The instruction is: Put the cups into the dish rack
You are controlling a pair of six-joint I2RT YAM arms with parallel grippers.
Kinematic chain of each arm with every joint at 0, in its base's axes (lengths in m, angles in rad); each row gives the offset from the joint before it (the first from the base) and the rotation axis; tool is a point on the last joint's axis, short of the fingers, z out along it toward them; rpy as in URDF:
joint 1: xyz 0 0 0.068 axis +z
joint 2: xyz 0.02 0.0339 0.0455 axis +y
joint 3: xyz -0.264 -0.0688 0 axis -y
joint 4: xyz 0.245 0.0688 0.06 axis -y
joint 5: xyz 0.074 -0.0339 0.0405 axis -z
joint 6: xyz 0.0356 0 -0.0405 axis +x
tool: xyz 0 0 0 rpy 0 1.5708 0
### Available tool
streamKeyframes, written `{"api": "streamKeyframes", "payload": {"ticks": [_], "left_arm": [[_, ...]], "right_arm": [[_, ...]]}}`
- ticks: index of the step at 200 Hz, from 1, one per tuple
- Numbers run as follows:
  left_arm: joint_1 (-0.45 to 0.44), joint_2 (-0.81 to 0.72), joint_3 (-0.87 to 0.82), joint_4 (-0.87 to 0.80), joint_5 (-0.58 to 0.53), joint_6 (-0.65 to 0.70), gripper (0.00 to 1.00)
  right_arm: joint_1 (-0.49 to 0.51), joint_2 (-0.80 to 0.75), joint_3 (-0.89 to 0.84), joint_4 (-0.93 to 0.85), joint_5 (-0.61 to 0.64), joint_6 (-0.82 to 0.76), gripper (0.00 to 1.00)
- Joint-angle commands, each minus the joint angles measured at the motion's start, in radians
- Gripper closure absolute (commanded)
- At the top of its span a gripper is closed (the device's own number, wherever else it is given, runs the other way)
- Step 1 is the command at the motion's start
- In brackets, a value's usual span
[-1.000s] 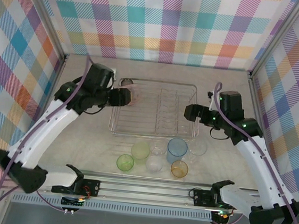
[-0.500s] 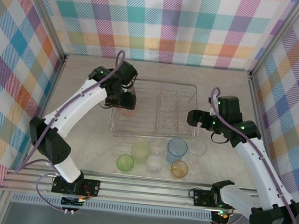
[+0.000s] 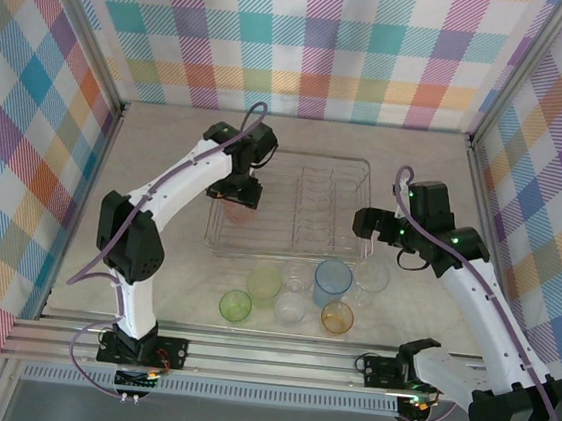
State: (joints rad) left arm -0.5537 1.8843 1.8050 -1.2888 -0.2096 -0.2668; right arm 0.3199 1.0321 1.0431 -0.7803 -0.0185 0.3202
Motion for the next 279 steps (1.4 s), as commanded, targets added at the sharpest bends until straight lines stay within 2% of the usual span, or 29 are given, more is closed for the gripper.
{"api": "streamKeyframes", "payload": {"ticks": [1, 36, 77, 108, 145, 177, 200, 227, 241, 249, 269, 273, 279], "left_arm": [[0.01, 0.021, 0.043, -0.04, -0.03, 0.035, 1.0], [0.029, 0.055, 0.062, -0.029, -0.015, 0.047, 0.99], [0.056, 0.095, 0.092, -0.037, -0.026, 0.067, 0.91], [0.067, 0.113, 0.1, -0.033, -0.013, 0.078, 0.81], [0.071, 0.123, 0.096, -0.019, -0.014, 0.081, 0.64], [0.074, 0.132, 0.1, -0.002, -0.036, 0.083, 0.54], [0.073, 0.134, 0.095, 0.018, -0.047, 0.076, 0.46], [0.075, 0.142, 0.095, 0.027, -0.055, 0.074, 0.36], [0.077, 0.145, 0.093, 0.035, -0.062, 0.074, 0.32], [0.077, 0.146, 0.092, 0.037, -0.066, 0.074, 0.21], [0.077, 0.151, 0.093, 0.042, -0.061, 0.074, 0.11], [0.077, 0.152, 0.091, 0.043, -0.061, 0.074, 0.01], [0.077, 0.152, 0.088, 0.046, -0.058, 0.073, 0.0]], "right_arm": [[-0.005, -0.017, -0.007, -0.004, 0.023, -0.015, 0.01], [-0.006, -0.01, -0.005, -0.007, 0.02, -0.017, 0.01], [-0.008, -0.013, -0.009, -0.011, 0.023, -0.02, 0.01], [-0.007, -0.012, -0.015, -0.007, 0.025, -0.013, 0.01], [-0.008, -0.006, -0.017, -0.012, 0.024, -0.005, 0.01], [-0.019, -0.005, -0.022, -0.022, 0.062, 0.04, 0.01], [-0.043, -0.05, -0.065, 0.028, 0.069, 0.053, 0.01], [-0.07, -0.097, -0.09, 0.012, 0.143, 0.11, 0.01], [-0.079, -0.125, -0.1, 0.015, 0.116, 0.077, 0.01], [-0.081, -0.135, -0.102, 0.008, 0.108, 0.072, 0.01], [-0.081, -0.136, -0.096, -0.011, 0.075, 0.062, 0.01], [-0.081, -0.134, -0.097, -0.014, 0.072, 0.062, 0.02], [-0.081, -0.133, -0.096, -0.019, 0.067, 0.064, 0.03]]}}
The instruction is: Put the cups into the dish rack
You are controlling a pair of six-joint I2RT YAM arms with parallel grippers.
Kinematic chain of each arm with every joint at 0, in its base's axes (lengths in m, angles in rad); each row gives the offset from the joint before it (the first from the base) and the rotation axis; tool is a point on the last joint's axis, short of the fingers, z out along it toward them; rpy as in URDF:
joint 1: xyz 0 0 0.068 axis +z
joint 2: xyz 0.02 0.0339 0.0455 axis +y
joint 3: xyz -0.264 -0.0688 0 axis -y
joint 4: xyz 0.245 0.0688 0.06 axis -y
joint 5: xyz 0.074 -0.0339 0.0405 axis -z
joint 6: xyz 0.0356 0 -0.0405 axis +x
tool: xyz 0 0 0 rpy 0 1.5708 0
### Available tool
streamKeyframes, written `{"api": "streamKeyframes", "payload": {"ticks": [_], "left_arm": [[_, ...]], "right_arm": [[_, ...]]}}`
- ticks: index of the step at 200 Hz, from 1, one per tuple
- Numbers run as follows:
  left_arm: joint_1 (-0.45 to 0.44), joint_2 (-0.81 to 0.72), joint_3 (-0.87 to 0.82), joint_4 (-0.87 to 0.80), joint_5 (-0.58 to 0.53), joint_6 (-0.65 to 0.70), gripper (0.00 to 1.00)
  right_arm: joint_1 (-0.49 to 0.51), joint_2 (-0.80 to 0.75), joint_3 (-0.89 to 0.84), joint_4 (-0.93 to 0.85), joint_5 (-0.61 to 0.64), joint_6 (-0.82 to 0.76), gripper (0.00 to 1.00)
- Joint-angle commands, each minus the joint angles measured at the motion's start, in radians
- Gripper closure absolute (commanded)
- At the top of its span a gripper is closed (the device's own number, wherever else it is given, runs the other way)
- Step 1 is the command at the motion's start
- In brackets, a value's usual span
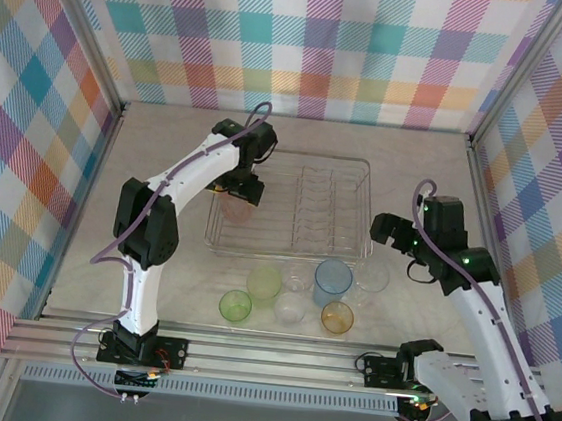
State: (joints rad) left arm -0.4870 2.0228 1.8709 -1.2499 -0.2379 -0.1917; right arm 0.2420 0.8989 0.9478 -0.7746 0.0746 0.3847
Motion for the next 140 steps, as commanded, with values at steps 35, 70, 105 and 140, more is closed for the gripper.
{"api": "streamKeyframes", "payload": {"ticks": [35, 70, 105, 140], "left_arm": [[0.011, 0.004, 0.009, 0.019, -0.037, 0.0, 0.0], [0.011, -0.052, -0.009, 0.049, -0.059, 0.003, 0.0], [0.012, -0.166, -0.054, 0.114, -0.061, 0.011, 0.0], [0.011, -0.331, -0.176, 0.216, -0.073, 0.002, 0.0]], "right_arm": [[-0.003, 0.004, -0.004, -0.029, -0.063, -0.003, 0.06], [-0.003, 0.035, 0.018, -0.04, -0.181, -0.047, 0.01], [-0.001, 0.078, 0.056, -0.124, -0.278, -0.094, 0.12], [0.053, 0.127, 0.116, -0.238, -0.206, -0.081, 0.2]]}}
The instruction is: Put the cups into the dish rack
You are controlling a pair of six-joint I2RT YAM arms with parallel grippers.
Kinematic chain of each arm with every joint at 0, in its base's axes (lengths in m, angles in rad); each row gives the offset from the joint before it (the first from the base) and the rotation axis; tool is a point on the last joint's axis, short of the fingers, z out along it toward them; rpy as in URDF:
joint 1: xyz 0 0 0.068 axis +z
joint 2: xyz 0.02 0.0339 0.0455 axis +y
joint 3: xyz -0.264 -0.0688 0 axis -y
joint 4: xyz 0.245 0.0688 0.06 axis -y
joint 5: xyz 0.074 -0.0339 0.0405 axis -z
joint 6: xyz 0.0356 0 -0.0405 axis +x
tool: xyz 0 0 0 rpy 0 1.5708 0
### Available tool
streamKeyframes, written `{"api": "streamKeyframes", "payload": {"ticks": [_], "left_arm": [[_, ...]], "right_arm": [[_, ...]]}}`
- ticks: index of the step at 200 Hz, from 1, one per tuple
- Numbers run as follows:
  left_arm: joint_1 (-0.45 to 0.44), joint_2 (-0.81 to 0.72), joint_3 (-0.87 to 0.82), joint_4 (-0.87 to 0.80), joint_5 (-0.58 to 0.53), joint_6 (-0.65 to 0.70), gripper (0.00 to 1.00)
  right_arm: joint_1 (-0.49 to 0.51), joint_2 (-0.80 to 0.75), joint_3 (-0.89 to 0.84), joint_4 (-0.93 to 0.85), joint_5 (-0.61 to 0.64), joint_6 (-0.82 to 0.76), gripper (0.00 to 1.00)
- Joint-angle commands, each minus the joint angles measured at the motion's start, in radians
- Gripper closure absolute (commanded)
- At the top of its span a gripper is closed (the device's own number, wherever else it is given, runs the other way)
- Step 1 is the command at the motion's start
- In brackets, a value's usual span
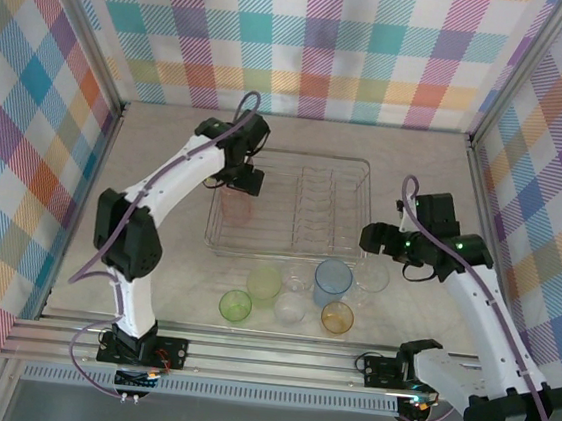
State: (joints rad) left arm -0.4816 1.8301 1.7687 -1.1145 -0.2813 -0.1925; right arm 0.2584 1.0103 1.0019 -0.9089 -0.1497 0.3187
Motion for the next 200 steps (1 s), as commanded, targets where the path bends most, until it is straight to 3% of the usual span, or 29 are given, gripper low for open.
{"api": "streamKeyframes", "payload": {"ticks": [1, 46, 103, 139, 200], "left_arm": [[0.006, -0.144, -0.079, 0.085, -0.03, 0.002, 0.0], [0.006, -0.427, -0.342, 0.293, 0.005, -0.031, 0.0], [0.005, -0.687, -0.61, 0.462, 0.147, -0.058, 0.0], [0.005, -0.758, -0.675, 0.506, 0.189, -0.071, 0.0], [0.005, -0.789, -0.742, 0.565, 0.244, -0.114, 0.0]], "right_arm": [[0.039, 0.016, 0.063, -0.106, 0.023, -0.015, 0.2], [0.064, 0.024, 0.102, -0.26, 0.198, 0.048, 0.24], [0.064, 0.034, 0.055, -0.3, 0.263, 0.098, 0.33], [0.064, 0.06, 0.014, -0.268, 0.254, 0.106, 0.47], [0.063, 0.118, -0.006, -0.227, 0.24, 0.109, 0.61]]}}
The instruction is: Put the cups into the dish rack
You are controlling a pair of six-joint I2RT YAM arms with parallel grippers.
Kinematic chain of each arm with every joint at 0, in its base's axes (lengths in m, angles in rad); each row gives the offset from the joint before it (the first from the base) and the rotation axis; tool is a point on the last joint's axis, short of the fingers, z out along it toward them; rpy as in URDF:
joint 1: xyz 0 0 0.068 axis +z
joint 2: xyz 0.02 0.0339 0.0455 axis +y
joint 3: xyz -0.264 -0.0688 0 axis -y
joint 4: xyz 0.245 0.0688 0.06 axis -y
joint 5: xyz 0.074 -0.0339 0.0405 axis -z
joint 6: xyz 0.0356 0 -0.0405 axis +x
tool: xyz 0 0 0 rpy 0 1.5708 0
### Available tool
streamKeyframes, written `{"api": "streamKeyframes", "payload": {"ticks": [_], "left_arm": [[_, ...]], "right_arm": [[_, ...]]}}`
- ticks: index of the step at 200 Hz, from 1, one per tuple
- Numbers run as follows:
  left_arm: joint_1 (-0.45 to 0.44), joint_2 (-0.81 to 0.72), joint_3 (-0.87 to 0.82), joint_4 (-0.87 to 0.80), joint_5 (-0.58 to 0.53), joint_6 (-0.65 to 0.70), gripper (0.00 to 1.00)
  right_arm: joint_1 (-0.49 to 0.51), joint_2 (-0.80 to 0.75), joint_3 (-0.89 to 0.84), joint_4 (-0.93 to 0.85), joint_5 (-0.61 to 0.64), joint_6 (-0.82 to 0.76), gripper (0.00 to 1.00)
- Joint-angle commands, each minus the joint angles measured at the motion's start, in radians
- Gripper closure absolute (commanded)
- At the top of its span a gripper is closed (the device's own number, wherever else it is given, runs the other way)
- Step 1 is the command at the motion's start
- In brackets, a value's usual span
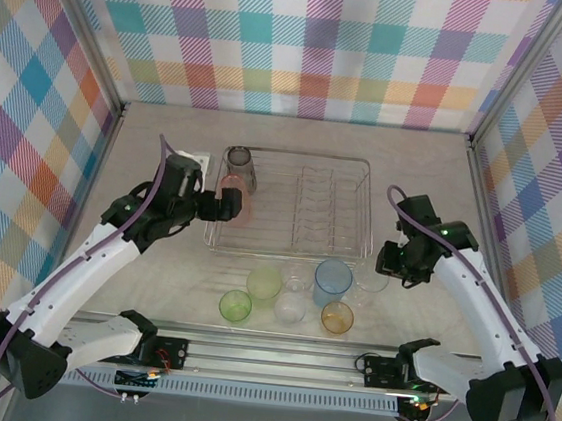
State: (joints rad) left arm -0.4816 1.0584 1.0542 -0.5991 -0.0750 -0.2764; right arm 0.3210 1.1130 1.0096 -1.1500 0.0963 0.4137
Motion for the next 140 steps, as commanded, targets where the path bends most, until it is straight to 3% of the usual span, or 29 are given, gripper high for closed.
{"api": "streamKeyframes", "payload": {"ticks": [1, 140], "left_arm": [[0.005, -0.018, -0.028, 0.051, 0.038, -0.03, 0.0], [0.005, -0.084, -0.102, 0.103, 0.046, -0.041, 0.0]], "right_arm": [[0.001, 0.016, -0.013, 0.014, -0.006, 0.013, 0.62], [0.003, -0.012, -0.028, -0.033, -0.016, 0.011, 0.93]]}}
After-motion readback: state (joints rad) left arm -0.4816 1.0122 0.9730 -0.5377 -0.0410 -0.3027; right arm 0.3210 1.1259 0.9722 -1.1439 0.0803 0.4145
